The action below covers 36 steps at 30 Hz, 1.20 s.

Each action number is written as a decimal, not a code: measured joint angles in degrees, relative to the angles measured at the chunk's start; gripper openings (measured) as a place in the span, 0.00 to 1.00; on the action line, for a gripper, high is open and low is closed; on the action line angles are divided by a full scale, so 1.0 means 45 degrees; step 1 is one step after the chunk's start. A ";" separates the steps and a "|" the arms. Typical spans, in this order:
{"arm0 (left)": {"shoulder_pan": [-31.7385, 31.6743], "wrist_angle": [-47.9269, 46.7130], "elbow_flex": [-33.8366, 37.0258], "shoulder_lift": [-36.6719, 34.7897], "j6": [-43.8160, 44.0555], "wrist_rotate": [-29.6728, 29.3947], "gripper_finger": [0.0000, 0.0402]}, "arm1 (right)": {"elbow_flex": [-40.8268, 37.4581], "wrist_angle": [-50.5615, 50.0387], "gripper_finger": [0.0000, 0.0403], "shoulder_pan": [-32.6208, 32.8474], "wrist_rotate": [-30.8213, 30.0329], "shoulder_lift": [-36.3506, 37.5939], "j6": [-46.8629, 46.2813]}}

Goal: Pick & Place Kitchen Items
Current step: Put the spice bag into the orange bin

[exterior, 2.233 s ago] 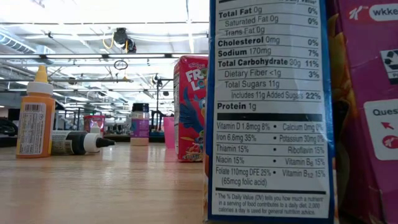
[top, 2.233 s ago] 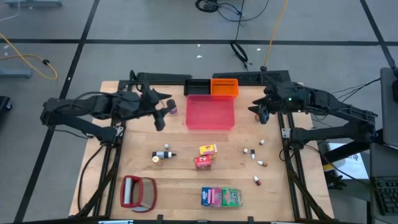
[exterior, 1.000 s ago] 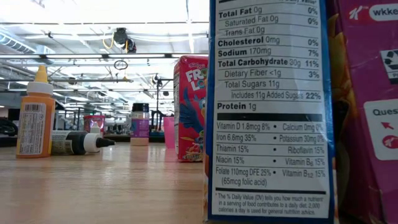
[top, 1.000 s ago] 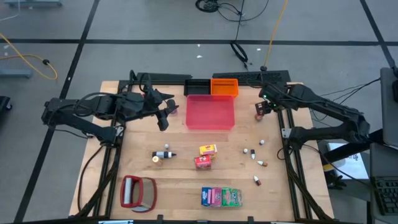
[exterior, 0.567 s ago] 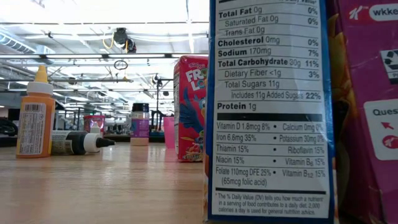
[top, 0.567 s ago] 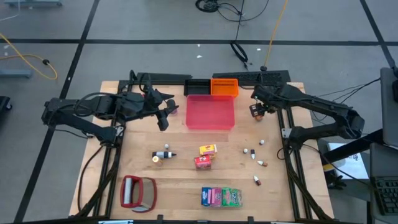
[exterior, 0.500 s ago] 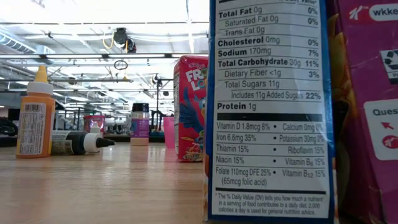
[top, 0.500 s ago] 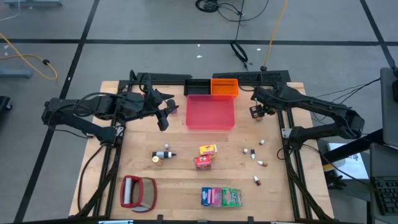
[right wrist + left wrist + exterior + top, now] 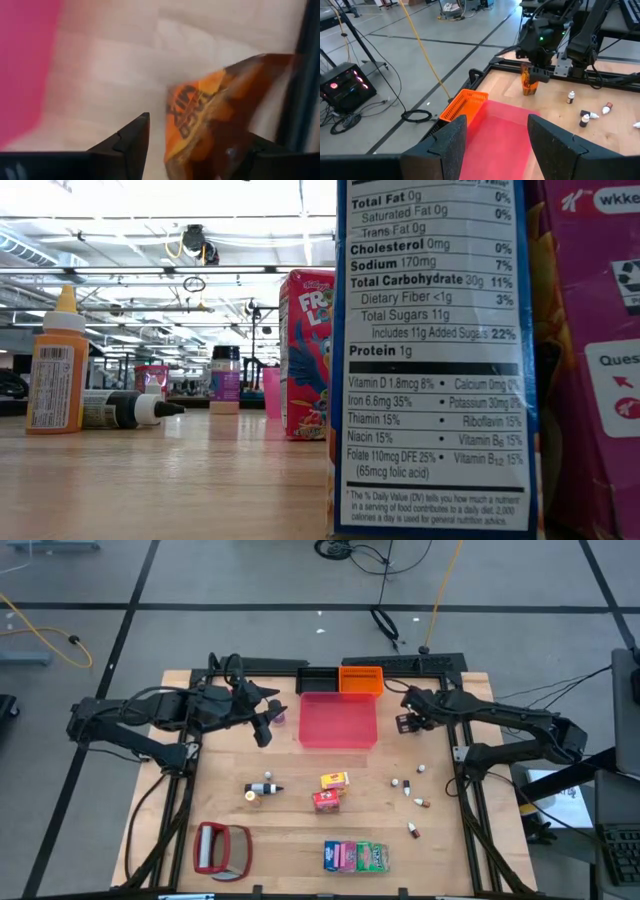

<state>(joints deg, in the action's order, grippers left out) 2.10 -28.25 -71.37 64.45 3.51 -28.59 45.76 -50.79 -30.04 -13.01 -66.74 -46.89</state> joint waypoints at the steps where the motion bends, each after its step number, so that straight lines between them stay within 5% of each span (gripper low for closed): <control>1: 0.0000 0.0000 0.0000 0.0000 0.0000 0.0004 0.53 | 0.0001 0.0141 0.43 0.0004 -0.0107 0.0000 -0.0051; 6: 0.0002 -0.0005 0.0000 0.0000 -0.0002 0.0004 0.53 | 0.0005 0.0078 0.32 -0.0100 -0.0125 0.0000 -0.0146; 13: 0.0002 -0.0005 0.0000 0.0000 -0.0005 0.0009 0.53 | 0.0005 0.0249 0.03 -0.0238 -0.0079 0.0000 0.0267; 36: 0.0002 0.0005 0.0000 0.0000 -0.0010 0.0004 0.53 | 0.4787 0.0991 0.00 -0.1328 0.0596 -0.0576 0.3683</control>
<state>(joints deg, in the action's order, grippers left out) 2.11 -28.23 -71.37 64.45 3.46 -28.58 67.30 -46.33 -36.02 -10.33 -69.33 -30.31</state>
